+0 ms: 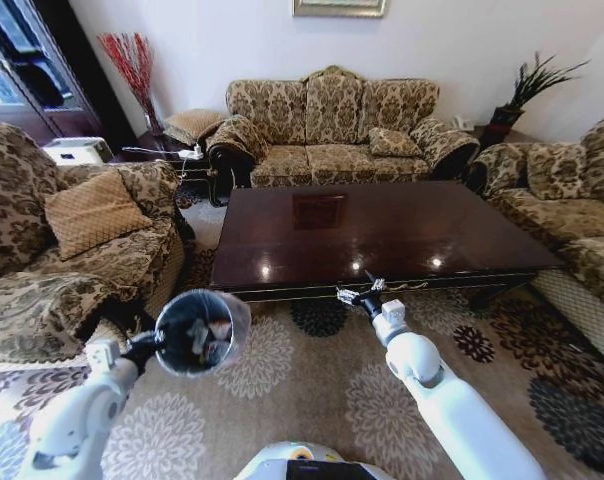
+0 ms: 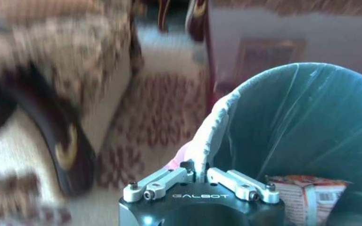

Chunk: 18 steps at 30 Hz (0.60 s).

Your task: Move to the front of the table and place the trash on the table into the trash bin.

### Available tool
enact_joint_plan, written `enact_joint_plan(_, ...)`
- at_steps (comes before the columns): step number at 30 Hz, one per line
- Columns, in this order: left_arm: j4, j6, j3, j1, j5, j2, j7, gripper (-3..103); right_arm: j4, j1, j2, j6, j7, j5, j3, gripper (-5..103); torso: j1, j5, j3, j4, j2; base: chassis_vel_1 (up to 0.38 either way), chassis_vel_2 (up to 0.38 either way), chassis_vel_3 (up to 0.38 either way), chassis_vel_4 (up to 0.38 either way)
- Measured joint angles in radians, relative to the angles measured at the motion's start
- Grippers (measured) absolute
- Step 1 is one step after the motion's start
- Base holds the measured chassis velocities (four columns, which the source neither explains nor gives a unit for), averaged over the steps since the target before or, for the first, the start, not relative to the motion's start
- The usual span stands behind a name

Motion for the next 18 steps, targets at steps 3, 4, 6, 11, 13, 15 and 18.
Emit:
enact_joint_plan(3, 0.112, -0.082, 0.036, -0.024, 0.028, -0.020, -0.004, 0, -0.001, -0.001, 0.000, 0.003, 0.001, -0.001, 0.000, 100, 0.001, 0.0002, 0.000, -0.0003, 0.000, 0.000, 0.000, 0.000, 0.000)
enact_joint_plan(4, 0.202, -0.130, 0.063, -0.049, 0.039, -0.036, -0.014, 0, -0.001, -0.002, -0.002, 0.005, 0.001, -0.001, 0.000, 100, 0.001, 0.0006, 0.000, -0.0003, 0.000, 0.000, 0.000, 0.000, 0.000)
enact_joint_plan(6, 0.264, -0.154, 0.080, -0.071, 0.041, -0.050, -0.022, 0, -0.001, -0.002, -0.004, 0.006, 0.001, 0.000, 0.000, 100, 0.001, 0.0007, 0.000, -0.0003, 0.000, 0.000, 0.000, 0.000, 0.000)
enact_joint_plan(11, 0.496, -0.271, 0.127, -0.176, 0.094, -0.108, -0.070, 0, 0.004, -0.009, -0.013, 0.013, 0.004, -0.001, -0.001, 100, 0.001, 0.0006, 0.000, -0.0006, 0.000, 0.000, 0.000, 0.000, 0.000)
enact_joint_plan(13, 0.634, -0.342, 0.135, -0.234, 0.134, -0.143, -0.096, 0, 0.014, -0.024, -0.015, 0.019, 0.006, -0.004, 0.000, 100, 0.001, 0.0002, 0.000, -0.0005, 0.000, 0.000, 0.000, 0.000, 0.000)
enact_joint_plan(15, 0.686, -0.366, 0.135, -0.253, 0.143, -0.154, -0.108, 0, 0.016, -0.030, -0.016, 0.022, 0.006, -0.006, 0.000, 100, 0.001, -0.0001, 0.000, -0.0006, 0.000, 0.000, 0.000, 0.000, 0.000)
enact_joint_plan(18, 0.797, -0.423, 0.125, -0.294, 0.160, -0.175, -0.125, 0, 0.015, -0.035, -0.016, 0.031, 0.005, -0.011, 0.000, 100, 0.001, 0.0002, 0.000, -0.0001, 0.000, 0.000, 0.000, 0.000, 0.000)
